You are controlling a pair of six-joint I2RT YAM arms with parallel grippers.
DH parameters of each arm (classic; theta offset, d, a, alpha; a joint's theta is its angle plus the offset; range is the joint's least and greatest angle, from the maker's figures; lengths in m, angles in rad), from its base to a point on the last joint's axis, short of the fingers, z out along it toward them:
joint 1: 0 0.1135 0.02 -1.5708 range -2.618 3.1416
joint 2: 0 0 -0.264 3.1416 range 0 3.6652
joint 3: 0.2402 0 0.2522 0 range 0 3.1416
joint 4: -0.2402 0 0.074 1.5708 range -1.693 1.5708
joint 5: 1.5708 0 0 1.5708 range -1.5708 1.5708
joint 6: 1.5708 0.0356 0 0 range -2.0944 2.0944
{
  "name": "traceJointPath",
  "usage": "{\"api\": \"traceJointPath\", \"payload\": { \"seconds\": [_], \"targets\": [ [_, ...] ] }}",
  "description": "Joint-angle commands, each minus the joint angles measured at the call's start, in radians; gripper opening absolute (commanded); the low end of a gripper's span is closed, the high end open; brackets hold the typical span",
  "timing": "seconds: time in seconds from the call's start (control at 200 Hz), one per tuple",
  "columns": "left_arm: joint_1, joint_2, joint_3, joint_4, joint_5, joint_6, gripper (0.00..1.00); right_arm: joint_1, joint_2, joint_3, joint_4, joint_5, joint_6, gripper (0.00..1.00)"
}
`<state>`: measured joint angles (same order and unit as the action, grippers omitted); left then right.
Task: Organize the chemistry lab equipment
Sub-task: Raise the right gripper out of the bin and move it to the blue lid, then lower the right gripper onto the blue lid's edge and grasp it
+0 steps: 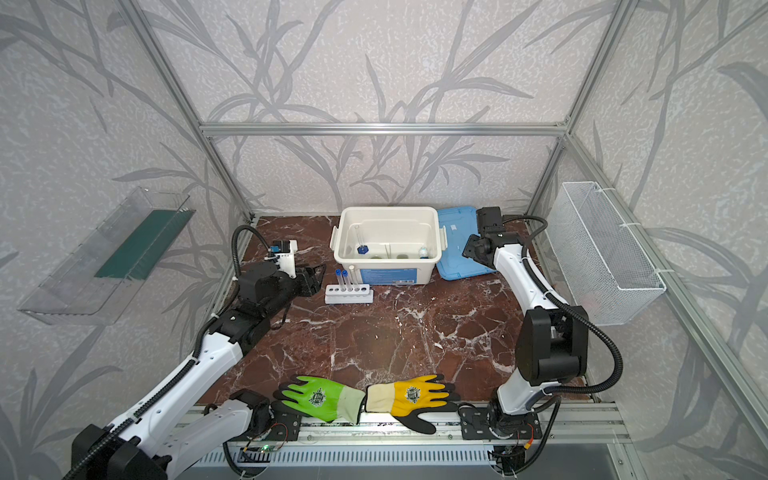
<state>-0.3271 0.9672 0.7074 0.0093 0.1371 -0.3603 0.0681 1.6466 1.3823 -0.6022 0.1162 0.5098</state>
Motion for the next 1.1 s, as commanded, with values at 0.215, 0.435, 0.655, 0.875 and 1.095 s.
{"api": "traceJointPath", "payload": {
  "seconds": [0.215,0.435,0.655,0.875,1.095],
  "targets": [
    [-0.004,-0.037,-0.031,0.071,0.046,0.044,0.61,-0.064,0.087,-0.017,0.106,-0.074,0.052,0.68],
    [-0.004,0.001,-0.020,0.061,0.049,0.052,0.61,-0.086,0.178,0.018,0.011,-0.008,0.074,0.67],
    [-0.004,0.011,-0.018,0.062,0.048,0.062,0.61,-0.125,0.291,0.087,-0.064,0.013,0.121,0.66],
    [-0.003,0.029,-0.020,0.069,0.045,0.063,0.61,-0.152,0.355,0.138,-0.048,0.037,0.182,0.65],
    [-0.003,0.066,0.001,0.057,0.058,0.077,0.61,-0.177,0.401,0.172,-0.049,0.053,0.219,0.60]
  ]
}}
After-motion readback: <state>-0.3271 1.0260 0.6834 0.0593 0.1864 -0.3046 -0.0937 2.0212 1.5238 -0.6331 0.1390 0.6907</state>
